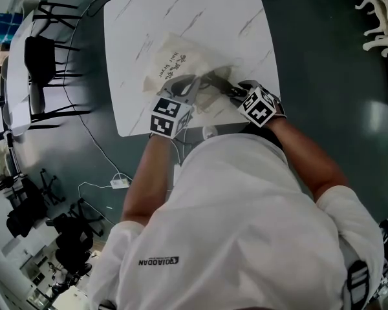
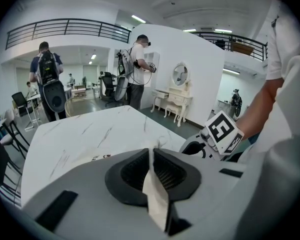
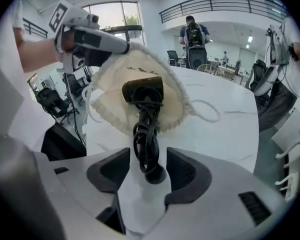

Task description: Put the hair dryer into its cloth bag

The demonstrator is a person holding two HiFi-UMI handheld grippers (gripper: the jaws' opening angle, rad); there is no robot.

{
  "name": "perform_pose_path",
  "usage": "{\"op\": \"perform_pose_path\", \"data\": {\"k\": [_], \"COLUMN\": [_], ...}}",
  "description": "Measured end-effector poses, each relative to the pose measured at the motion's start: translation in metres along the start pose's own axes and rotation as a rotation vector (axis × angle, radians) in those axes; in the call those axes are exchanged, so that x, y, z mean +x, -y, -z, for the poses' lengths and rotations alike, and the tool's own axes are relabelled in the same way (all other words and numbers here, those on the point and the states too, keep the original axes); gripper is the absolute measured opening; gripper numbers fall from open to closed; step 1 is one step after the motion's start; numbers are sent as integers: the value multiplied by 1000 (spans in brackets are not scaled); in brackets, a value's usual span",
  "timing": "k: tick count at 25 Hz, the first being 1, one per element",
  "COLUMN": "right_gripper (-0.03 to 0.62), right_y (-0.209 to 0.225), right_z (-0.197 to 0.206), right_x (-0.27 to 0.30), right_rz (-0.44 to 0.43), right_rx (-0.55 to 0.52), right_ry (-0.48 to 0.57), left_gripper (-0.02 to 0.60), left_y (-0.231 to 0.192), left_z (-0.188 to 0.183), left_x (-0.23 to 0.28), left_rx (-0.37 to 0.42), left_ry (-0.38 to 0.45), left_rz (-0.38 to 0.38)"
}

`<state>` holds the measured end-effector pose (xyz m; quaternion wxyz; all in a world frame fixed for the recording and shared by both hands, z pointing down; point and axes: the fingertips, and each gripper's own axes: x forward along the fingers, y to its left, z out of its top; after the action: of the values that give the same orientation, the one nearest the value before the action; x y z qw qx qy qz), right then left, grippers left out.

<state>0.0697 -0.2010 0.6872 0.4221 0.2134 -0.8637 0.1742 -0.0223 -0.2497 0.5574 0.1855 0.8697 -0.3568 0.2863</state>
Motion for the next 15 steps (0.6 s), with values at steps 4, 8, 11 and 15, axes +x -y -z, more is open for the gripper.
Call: {"op": "perform_pose_path", "data": {"k": [4, 8, 11, 15], "right_gripper": [176, 160, 160, 154], "right_y": [4, 0, -7, -15], "right_z": [5, -4, -23, -60], "right_x": [3, 2, 4, 16], "right_rz": [56, 28, -7, -43], "right_rx": [-79, -111, -89, -96], "right_ry": [-28, -14, 26, 70], "left_gripper": [51, 51, 51, 51], "left_y": [1, 2, 5, 7], "left_z": [-2, -2, -1, -3], "left_x": [-1, 0, 0, -2], "left_rx": [1, -9, -15, -28], "left_ry": [-5, 0, 5, 14], "left_rz": [1, -2, 4, 8]}}
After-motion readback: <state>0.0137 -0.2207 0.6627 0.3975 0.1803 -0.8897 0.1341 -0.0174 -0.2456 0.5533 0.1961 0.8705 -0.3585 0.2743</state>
